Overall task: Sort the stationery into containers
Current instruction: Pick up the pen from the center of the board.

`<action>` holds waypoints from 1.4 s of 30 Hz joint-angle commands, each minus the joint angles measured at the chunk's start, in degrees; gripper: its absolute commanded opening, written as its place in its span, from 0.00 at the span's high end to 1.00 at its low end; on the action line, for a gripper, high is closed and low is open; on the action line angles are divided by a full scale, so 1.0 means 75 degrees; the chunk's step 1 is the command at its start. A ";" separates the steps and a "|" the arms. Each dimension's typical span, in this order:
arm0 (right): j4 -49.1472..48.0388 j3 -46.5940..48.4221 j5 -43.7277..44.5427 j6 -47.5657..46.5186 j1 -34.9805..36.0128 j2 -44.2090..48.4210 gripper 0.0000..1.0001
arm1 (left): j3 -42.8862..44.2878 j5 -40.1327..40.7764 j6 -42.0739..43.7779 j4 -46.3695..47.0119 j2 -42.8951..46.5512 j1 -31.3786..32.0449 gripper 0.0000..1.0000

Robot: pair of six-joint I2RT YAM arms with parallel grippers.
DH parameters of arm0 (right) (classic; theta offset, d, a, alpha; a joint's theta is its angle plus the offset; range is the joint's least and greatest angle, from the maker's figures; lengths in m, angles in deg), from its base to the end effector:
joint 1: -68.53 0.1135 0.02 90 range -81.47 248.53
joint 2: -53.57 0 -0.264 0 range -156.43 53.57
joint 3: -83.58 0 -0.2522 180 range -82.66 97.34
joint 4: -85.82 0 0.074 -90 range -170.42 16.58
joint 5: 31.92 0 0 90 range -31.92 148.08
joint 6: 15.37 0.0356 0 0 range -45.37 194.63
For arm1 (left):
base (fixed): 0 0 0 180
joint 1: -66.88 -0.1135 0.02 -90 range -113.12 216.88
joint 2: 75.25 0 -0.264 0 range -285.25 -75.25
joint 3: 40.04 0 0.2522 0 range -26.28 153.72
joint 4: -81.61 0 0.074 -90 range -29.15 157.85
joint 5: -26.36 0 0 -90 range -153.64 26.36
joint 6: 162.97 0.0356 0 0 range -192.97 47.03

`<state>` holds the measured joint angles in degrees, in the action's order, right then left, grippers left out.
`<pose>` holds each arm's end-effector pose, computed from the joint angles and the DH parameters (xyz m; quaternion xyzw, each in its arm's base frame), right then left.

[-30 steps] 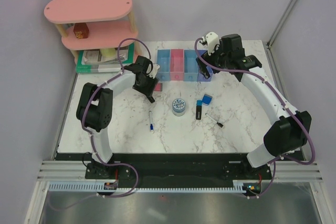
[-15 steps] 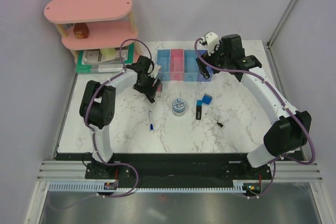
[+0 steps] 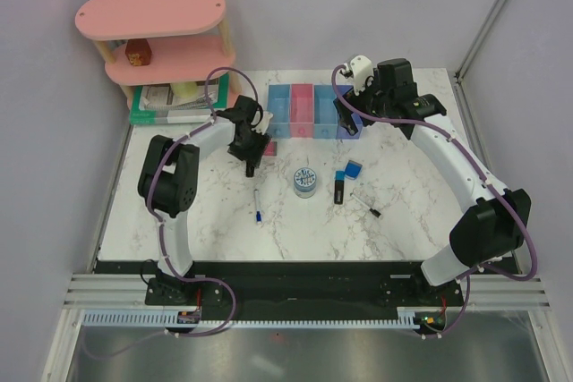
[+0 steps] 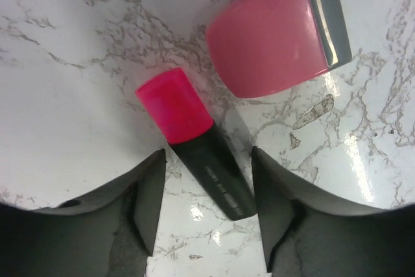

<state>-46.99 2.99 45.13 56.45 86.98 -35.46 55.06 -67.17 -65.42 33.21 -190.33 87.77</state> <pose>0.3301 0.1185 0.3578 -0.3271 0.8276 0.1019 0.4446 0.3816 -0.1480 0.1646 0.2468 0.9503 -0.0518 0.1827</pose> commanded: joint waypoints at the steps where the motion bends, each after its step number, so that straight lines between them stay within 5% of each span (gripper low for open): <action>1: -0.0192 -0.0029 -0.0172 0.0103 -0.0024 0.0211 0.02 | 0.0205 -0.0209 -0.0116 -0.0164 -0.0264 0.0028 0.52; 6: -0.0180 0.0030 -0.0230 0.0185 -0.0024 0.0211 0.02 | 0.0194 -0.0198 -0.0046 -0.0175 -0.0346 0.0040 0.98; 28: -0.0157 0.0041 -0.0172 0.0232 -0.0035 0.0340 0.02 | 0.0392 -0.1169 0.0797 -0.0597 0.1656 0.0005 0.98; 34: -0.0157 -0.0063 -0.0078 0.0197 -0.0035 0.0305 0.02 | 0.1411 -0.2024 0.0576 -0.0551 0.1787 -0.0031 0.98; 42: -0.0180 -0.0731 -0.0137 0.0103 -0.0035 0.0094 0.02 | 0.3367 -0.2342 -0.0315 0.0293 0.0289 -0.0078 0.98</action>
<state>-47.40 0.02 44.61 57.46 86.98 -35.33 73.18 -81.83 -63.83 31.71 -181.64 87.50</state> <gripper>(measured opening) 0.982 0.272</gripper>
